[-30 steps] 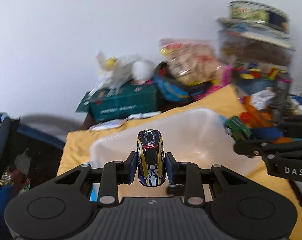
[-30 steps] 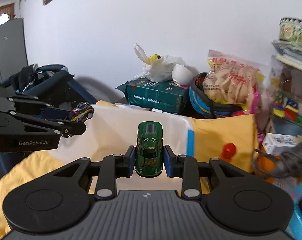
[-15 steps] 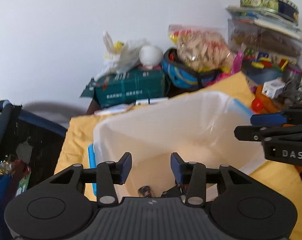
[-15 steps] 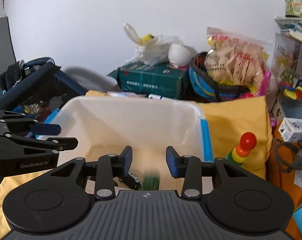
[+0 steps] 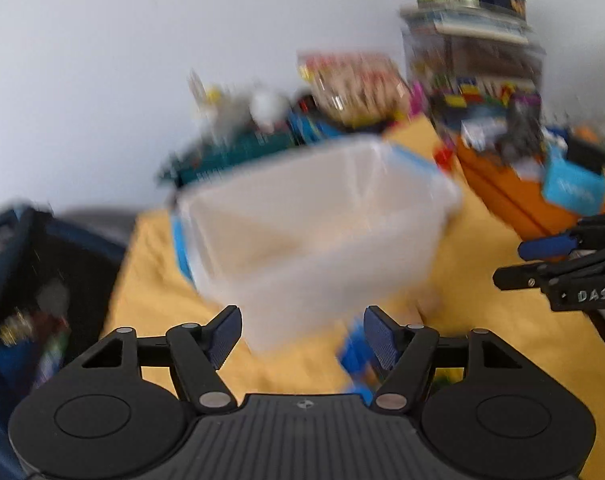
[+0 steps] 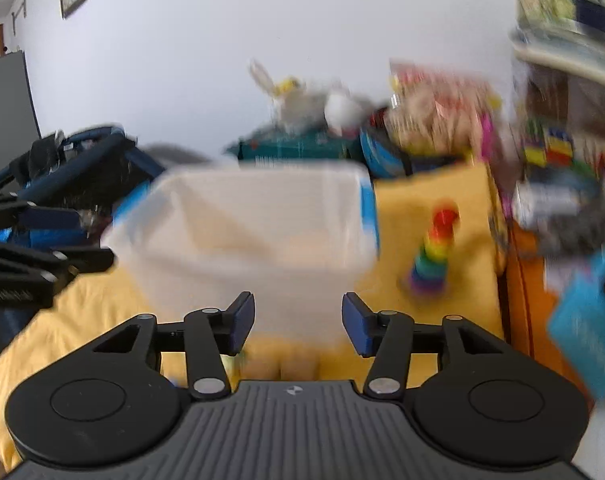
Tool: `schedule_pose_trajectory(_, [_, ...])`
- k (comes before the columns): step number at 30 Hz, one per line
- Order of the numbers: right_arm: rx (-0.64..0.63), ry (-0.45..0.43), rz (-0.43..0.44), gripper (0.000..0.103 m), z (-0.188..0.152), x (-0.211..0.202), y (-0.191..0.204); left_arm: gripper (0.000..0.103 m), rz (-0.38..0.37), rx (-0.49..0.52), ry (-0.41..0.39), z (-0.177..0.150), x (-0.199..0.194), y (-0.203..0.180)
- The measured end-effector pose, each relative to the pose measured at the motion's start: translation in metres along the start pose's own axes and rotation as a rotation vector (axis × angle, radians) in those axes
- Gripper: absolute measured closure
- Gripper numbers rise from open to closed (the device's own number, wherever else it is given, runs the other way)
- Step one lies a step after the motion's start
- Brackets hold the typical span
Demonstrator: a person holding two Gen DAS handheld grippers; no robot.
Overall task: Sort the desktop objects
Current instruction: 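Bring both tools back to the toy pile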
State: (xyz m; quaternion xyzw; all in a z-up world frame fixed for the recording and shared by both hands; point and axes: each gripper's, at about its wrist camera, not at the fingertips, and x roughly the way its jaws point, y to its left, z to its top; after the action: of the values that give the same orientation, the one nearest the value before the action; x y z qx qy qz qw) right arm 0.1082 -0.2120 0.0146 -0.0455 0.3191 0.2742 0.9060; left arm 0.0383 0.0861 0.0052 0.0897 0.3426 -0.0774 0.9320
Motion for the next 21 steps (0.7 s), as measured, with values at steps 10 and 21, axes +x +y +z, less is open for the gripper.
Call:
schedule_pose_trajectory(10, [-0.038,0.227,-0.027,0.059,-0.078,0.025,-0.002,0.032,-0.138,-0.041,0.190,-0.054,0.028,-0.033])
schedule_pose_trajectory(21, [-0.004,0.289,0.103,0.064,-0.041,0.084,-0.024,0.035,-0.211,-0.161,0.200,-0.032,0.054,-0.038])
